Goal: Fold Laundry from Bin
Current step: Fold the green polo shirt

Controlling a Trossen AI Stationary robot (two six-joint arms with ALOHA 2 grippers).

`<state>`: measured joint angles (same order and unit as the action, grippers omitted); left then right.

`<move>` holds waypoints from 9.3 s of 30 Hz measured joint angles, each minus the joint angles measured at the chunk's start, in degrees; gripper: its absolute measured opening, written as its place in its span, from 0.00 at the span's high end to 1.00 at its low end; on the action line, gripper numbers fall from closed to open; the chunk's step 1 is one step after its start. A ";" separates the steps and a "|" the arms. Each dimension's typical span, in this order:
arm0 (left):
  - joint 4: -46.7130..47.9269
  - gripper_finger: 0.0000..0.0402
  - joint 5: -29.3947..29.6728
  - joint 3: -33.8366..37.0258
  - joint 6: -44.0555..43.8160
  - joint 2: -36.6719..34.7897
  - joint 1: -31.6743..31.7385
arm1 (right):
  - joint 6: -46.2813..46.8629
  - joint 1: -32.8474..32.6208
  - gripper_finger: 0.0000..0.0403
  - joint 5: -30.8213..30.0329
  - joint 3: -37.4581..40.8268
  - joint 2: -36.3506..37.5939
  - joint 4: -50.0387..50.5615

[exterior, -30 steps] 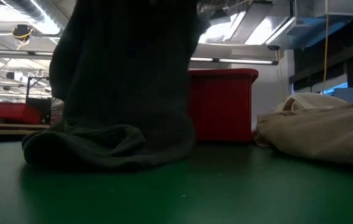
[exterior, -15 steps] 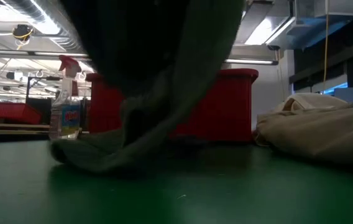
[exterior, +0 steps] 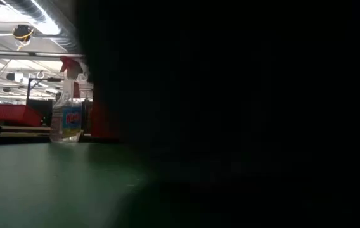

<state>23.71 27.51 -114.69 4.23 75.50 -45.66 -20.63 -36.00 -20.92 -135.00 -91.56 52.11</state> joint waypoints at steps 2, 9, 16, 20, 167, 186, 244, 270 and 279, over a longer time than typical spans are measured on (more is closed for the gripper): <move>1.53 0.96 7.15 -0.19 2.80 -0.31 -0.28 | -0.71 -0.66 0.99 -6.11 0.00 0.16 1.24; 23.12 0.96 35.04 -0.35 -0.76 -2.23 0.87 | 6.33 5.17 0.99 -20.29 0.56 0.34 16.39; 52.71 0.96 39.58 0.47 -24.92 -2.12 8.38 | 14.86 19.71 0.99 -18.62 10.74 0.24 24.45; 66.00 0.96 39.15 6.71 -40.13 -2.10 12.08 | 14.81 26.23 0.99 -15.05 22.36 0.24 20.97; -38.77 0.69 -15.13 67.50 -71.28 25.24 -4.12 | 36.02 16.84 0.56 10.67 65.40 -17.10 -35.53; -33.94 0.69 -20.69 59.49 -67.80 36.80 -5.60 | 41.68 14.44 0.56 4.15 64.84 -24.55 -30.10; -4.05 0.85 -9.07 57.02 -89.08 24.98 -17.73 | 39.62 11.29 0.56 5.82 60.06 -20.44 -18.38; 52.26 0.62 11.90 56.46 -77.81 -7.54 12.06 | 28.78 25.62 0.56 10.11 61.59 -18.11 -25.15; 48.52 0.49 -3.18 65.49 -55.34 -8.13 42.40 | 21.88 28.28 0.56 10.14 63.75 -18.10 -29.44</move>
<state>72.23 24.33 -49.21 -51.11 67.38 -3.27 1.25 -7.72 -10.78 -71.25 -109.67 22.67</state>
